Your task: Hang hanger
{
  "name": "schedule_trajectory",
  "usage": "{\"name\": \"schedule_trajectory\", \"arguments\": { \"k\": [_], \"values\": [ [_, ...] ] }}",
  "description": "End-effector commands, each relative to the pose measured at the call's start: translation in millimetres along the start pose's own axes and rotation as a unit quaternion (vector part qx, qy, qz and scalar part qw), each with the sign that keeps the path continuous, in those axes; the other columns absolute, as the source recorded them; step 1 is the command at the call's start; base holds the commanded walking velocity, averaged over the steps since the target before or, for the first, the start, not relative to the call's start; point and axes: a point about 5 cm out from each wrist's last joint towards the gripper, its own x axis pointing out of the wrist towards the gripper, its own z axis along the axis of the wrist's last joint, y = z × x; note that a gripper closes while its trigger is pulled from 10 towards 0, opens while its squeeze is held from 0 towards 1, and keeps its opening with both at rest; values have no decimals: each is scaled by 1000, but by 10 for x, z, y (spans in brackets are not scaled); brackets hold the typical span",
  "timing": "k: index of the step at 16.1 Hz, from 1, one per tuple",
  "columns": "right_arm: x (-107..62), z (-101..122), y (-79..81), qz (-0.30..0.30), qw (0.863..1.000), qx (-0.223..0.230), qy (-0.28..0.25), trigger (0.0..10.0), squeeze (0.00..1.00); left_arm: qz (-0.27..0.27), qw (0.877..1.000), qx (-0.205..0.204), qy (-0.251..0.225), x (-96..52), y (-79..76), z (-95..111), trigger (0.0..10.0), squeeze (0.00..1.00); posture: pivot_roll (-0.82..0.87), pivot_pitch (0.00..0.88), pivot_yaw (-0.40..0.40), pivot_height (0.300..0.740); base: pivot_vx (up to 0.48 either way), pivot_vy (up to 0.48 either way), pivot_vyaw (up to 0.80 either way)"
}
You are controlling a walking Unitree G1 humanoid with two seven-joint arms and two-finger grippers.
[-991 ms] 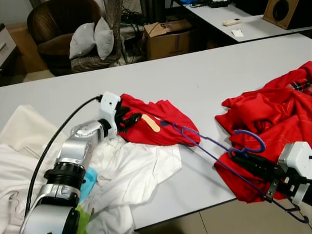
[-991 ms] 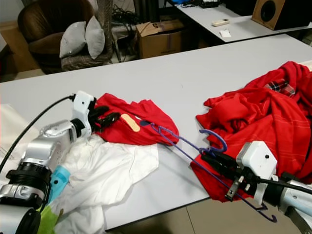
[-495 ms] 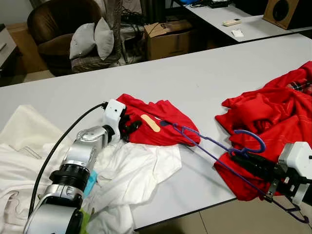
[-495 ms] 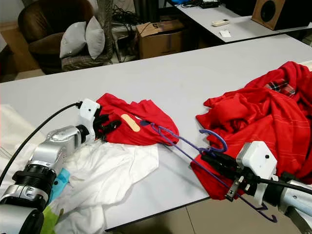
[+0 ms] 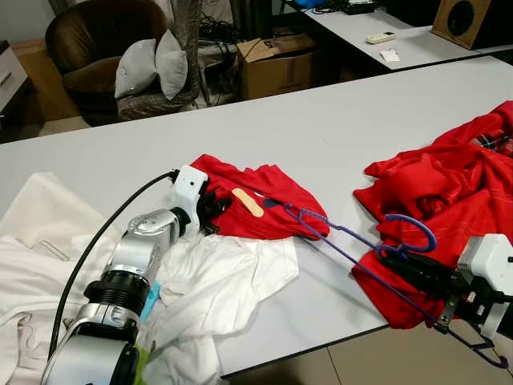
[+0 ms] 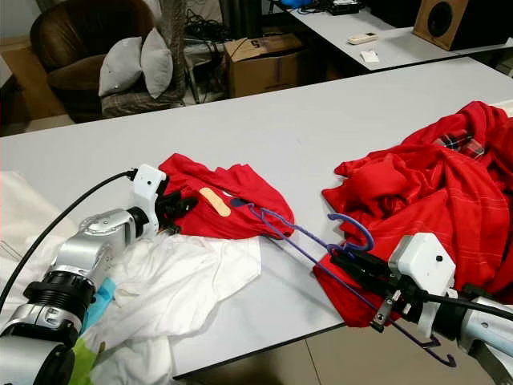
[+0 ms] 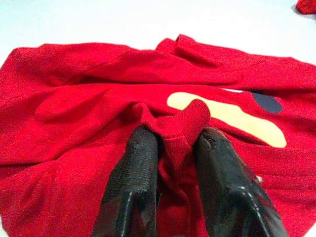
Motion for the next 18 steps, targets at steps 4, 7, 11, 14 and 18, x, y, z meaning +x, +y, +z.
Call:
{"name": "schedule_trajectory", "arguments": {
  "k": [4, 7, 11, 14, 18],
  "values": [
    [8, 17, 11, 10, 1000, -6, -2, 10000, 0, -4, 1000, -11, -24, 14, 18, 83, 0, 0, -172, 0, 106, 740, 0, 0, 0],
    [6, 17, 7, 10, 1000, -6, -1, 10000, 0, -4, 999, -18, -31, 18, 17, 105, 0, 0, -174, 0, 109, 740, 0, 0, 0],
    [47, 11, 44, 14, 1000, -2, -5, 10000, 0, 6, 995, -17, -98, 116, 33, 547, 0, 0, -167, 0, 109, 740, 0, 0, 0],
    [137, 10, 87, 3, 1000, -3, -17, 10000, 0, -4, 965, 14, -260, -39, 68, 1462, 0, 0, -161, 0, 115, 740, 0, 0, 0],
    [245, 18, 271, 19, 999, 13, -36, 10000, 0, -11, 939, -3, -342, -342, 175, 1692, 0, 0, -150, 0, 116, 740, 0, 0, 0]
  ]
}}
